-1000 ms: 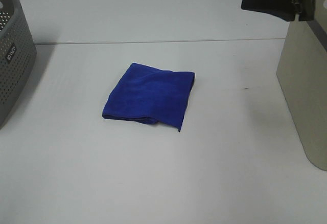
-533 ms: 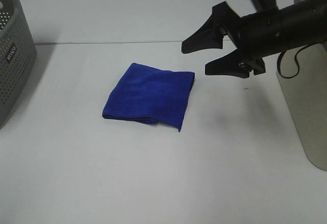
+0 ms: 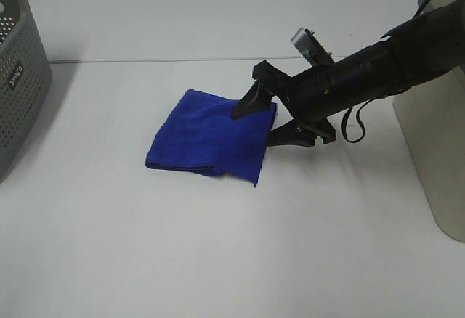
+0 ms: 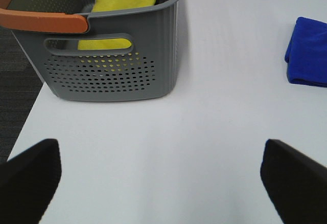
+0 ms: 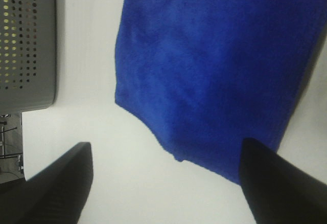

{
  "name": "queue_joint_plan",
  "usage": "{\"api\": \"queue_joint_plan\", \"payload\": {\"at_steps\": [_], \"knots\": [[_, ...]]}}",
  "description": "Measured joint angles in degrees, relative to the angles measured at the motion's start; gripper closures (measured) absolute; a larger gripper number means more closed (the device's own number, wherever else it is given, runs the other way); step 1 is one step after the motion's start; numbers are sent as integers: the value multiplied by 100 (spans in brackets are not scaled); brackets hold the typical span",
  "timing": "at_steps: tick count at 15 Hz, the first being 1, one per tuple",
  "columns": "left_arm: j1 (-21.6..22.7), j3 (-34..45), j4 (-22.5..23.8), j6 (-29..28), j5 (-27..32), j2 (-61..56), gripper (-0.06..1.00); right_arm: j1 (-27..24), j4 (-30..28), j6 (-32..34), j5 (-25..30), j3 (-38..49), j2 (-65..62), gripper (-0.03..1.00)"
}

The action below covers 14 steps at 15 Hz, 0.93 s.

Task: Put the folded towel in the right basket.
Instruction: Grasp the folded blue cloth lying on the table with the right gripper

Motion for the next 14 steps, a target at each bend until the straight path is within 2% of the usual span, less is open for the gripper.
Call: {"api": "queue_joint_plan", "payload": {"at_steps": [6, 14], "knots": [[0, 0, 6, 0, 0, 0, -4, 0, 86, 172, -607, -52, 516, 20], [0, 0, 6, 0, 0, 0, -4, 0, 149, 447, -968, -52, 516, 20]]}}
